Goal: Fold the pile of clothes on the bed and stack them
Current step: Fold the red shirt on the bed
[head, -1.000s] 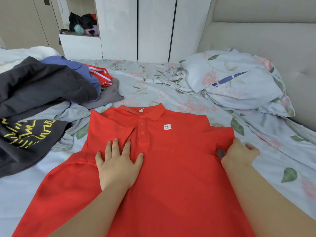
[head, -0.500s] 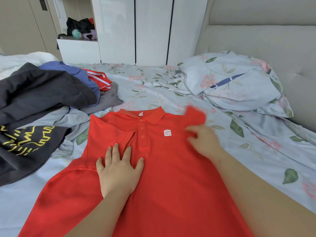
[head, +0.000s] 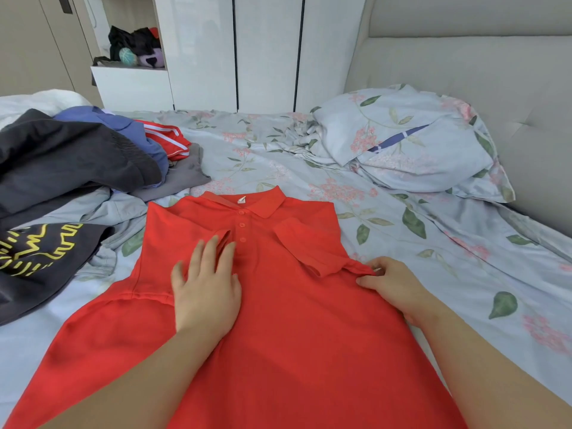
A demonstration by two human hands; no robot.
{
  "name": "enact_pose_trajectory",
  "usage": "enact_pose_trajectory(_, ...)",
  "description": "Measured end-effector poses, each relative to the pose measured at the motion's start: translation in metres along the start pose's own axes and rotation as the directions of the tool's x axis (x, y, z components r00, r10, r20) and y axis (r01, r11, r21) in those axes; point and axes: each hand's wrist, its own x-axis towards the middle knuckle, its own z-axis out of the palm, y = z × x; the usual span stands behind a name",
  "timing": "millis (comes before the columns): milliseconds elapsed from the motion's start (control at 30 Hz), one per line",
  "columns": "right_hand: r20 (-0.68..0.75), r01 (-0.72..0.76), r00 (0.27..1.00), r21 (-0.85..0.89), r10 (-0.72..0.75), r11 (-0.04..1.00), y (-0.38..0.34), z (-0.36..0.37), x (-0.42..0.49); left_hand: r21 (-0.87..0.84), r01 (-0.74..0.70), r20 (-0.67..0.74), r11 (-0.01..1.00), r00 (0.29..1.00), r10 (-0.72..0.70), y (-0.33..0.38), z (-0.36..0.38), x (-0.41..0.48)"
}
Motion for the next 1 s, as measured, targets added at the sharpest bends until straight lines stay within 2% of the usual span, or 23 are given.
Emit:
enact_pose_trajectory(67,0.021,-0.041,0.999,0.137,0.038,0.99,0.005,-0.005,0.001,-0.084,-0.213,-0.169,0.973,0.966,0.196,0.021,-0.001,0.014)
enact_pose_trajectory(100,0.037,-0.062,0.998,0.199,0.055,0.978,0.006,-0.007,0.001,-0.128,-0.295,-0.204,0.947,0.942,0.266,0.039,-0.003,0.023)
enact_pose_trajectory(167,0.069,-0.091,0.995,0.31,0.073,0.946,0.01,-0.01,0.002,-0.308,-0.376,-0.144,0.874,0.926,0.348,0.081,-0.007,0.046)
enact_pose_trajectory(233,0.101,-0.103,0.993,0.4,0.068,0.911,0.013,-0.013,0.002,-0.451,-0.255,0.089,0.855,0.941,0.327,0.119,-0.007,0.065)
enact_pose_trajectory(300,0.125,-0.108,0.99,0.438,0.059,0.892,0.015,-0.014,0.002,-0.377,-0.092,0.314,0.922,0.923,0.221,0.144,0.003,0.079)
enact_pose_trajectory(400,0.13,-0.084,0.991,0.38,0.037,0.921,0.016,-0.012,0.003,-0.278,0.091,0.493,0.956,0.868,0.06,0.155,0.023,0.088)
enact_pose_trajectory(467,0.131,-0.073,0.991,0.347,0.029,0.935,0.016,-0.012,0.003,-0.257,0.165,0.523,0.952,0.852,-0.007,0.16,0.035,0.091)
enact_pose_trajectory(633,0.159,-0.066,0.987,0.335,0.013,0.94,0.015,-0.011,0.0,-0.133,0.214,0.493,0.968,0.861,-0.122,0.169,0.039,0.087)
enact_pose_trajectory(733,0.191,-0.068,0.982,0.322,0.005,0.944,0.011,-0.011,-0.006,-0.224,0.219,0.506,0.95,0.859,-0.079,0.161,0.034,0.093)
enact_pose_trajectory(800,0.229,-0.064,0.973,0.34,-0.017,0.938,0.003,-0.012,-0.011,-0.419,0.314,0.525,0.852,0.849,-0.055,0.15,0.024,0.1)
enact_pose_trajectory(867,0.258,-0.035,0.964,0.377,-0.069,0.926,-0.01,-0.01,-0.022,-0.629,0.489,0.577,0.604,0.815,-0.059,0.136,0.011,0.103)
enact_pose_trajectory(900,0.283,-0.013,0.953,0.392,-0.107,0.92,-0.018,-0.005,-0.028,-0.688,0.548,0.589,0.476,0.805,-0.076,0.128,0.005,0.103)
enact_pose_trajectory(933,0.322,0.01,0.935,0.401,-0.151,0.916,-0.028,0.0,-0.035,-0.722,0.57,0.584,0.392,0.806,-0.095,0.118,0.0,0.103)
enact_pose_trajectory(1000,0.409,0.053,0.882,0.409,-0.235,0.911,-0.048,0.017,-0.047,-0.766,0.572,0.564,0.293,0.817,-0.119,0.095,-0.014,0.105)
